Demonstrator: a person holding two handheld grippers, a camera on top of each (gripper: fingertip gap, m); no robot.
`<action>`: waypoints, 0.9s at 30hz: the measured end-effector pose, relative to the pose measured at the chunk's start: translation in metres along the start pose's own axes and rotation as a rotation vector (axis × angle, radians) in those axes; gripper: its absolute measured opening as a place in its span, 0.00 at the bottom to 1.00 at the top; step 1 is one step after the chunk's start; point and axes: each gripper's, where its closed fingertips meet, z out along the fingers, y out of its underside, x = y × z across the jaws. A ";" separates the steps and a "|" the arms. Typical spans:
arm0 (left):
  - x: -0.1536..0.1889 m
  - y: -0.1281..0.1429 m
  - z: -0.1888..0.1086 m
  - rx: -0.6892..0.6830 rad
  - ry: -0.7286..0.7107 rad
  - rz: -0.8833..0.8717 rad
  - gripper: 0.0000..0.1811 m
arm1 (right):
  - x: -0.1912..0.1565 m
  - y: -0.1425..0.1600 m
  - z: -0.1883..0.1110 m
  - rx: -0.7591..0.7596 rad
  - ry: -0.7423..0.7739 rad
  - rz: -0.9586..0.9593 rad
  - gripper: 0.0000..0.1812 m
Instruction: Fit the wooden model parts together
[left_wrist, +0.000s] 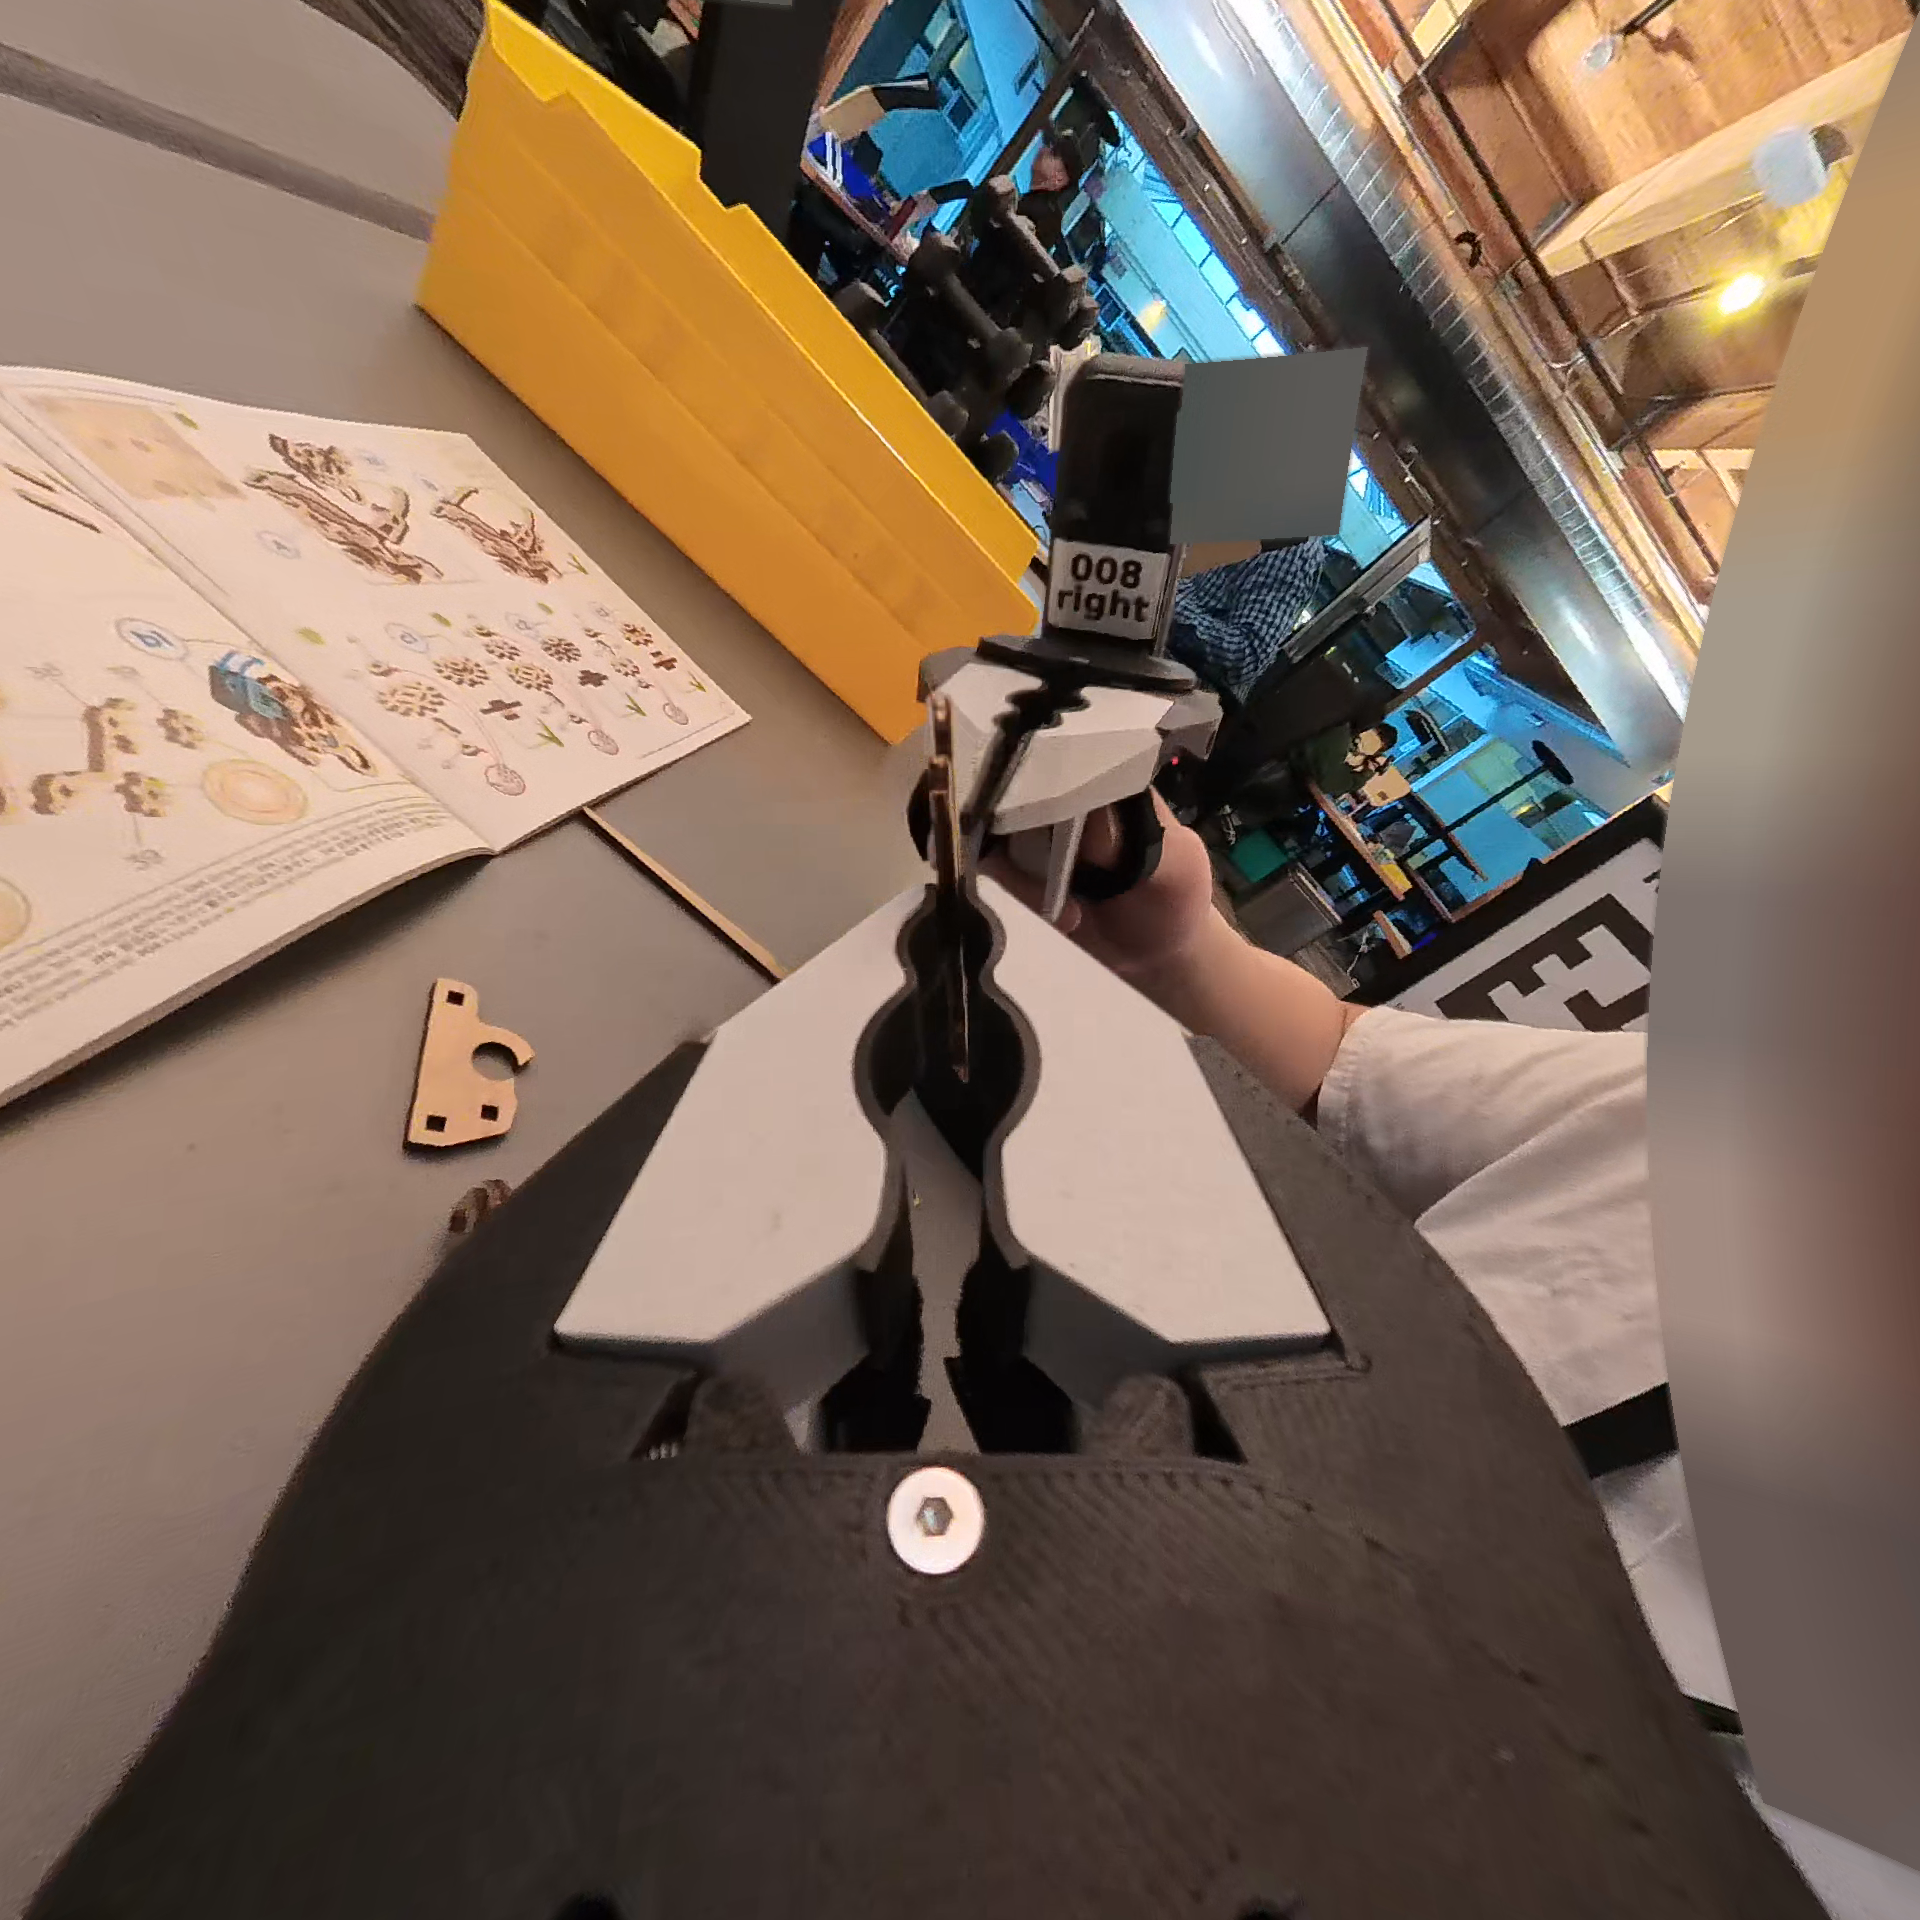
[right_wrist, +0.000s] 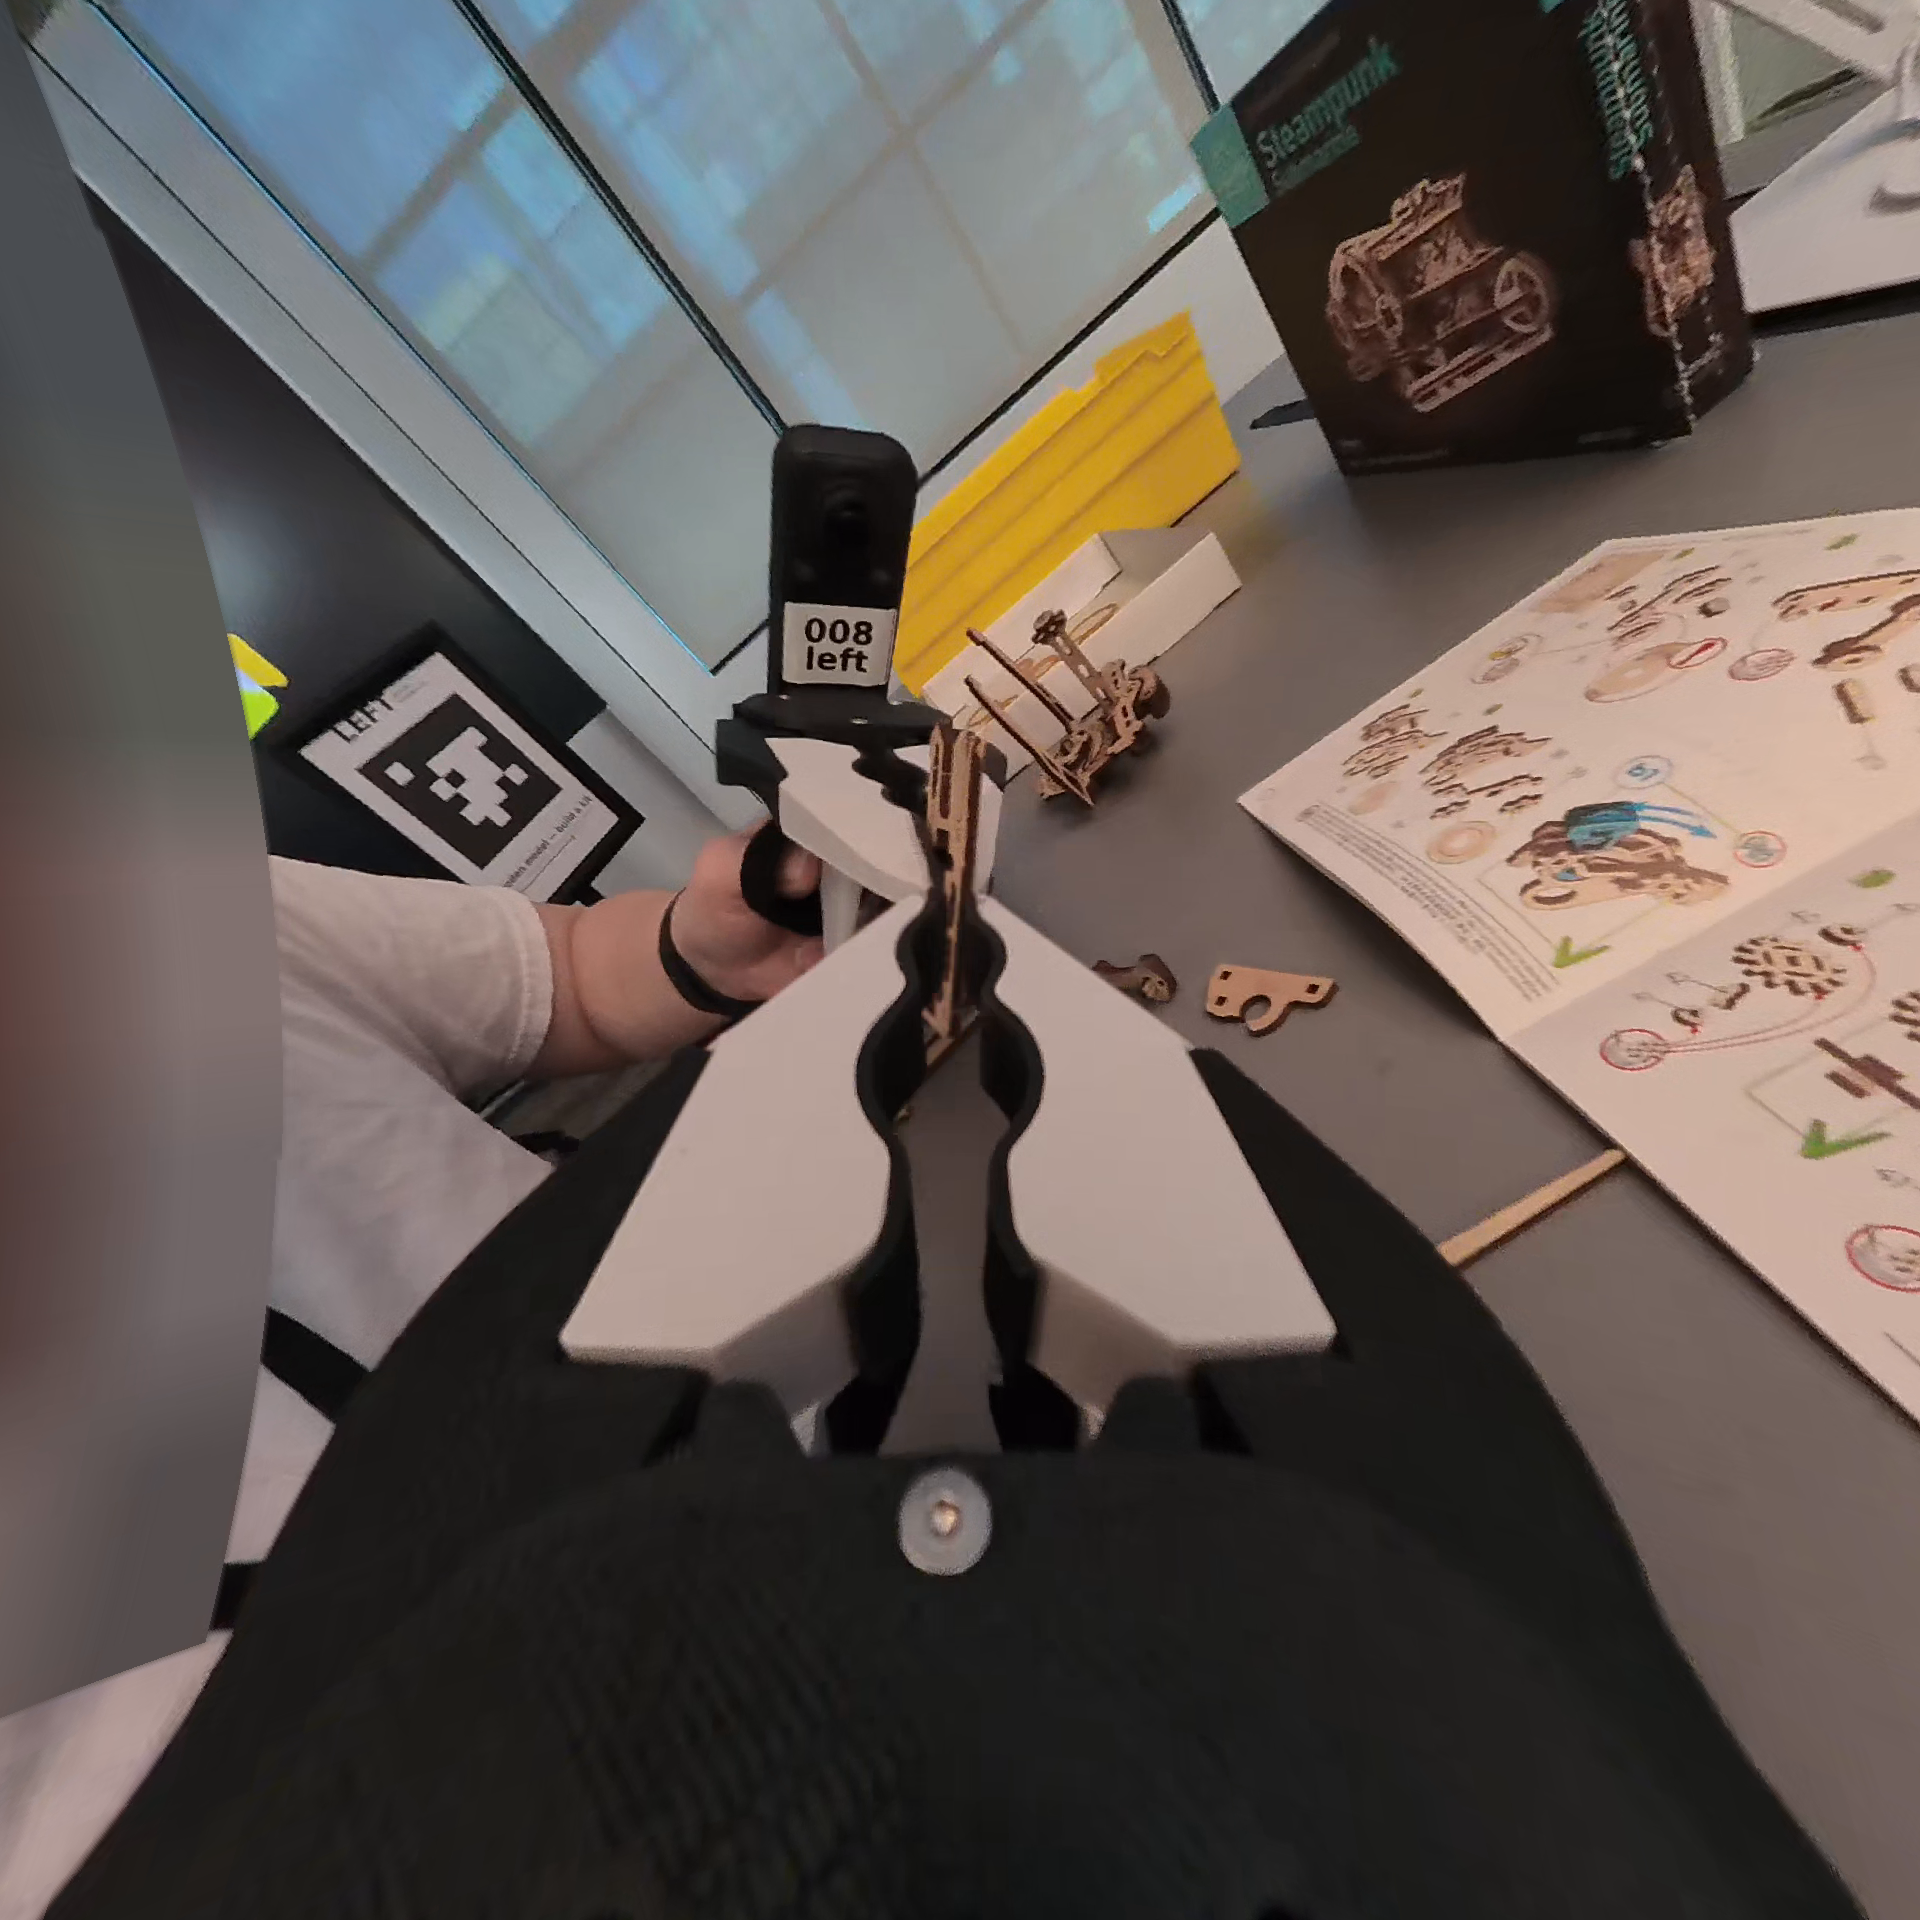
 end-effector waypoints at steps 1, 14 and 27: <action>0.000 0.001 0.000 -0.006 0.002 0.000 0.00 | 0.000 0.000 0.000 -0.008 0.007 -0.020 0.00; -0.005 -0.046 -0.048 0.032 -0.058 0.135 0.00 | 0.032 0.040 0.005 -0.289 0.185 -0.225 0.03; -0.027 -0.048 -0.057 0.012 -0.149 0.115 0.00 | 0.066 0.065 0.034 -0.531 0.399 -0.434 0.10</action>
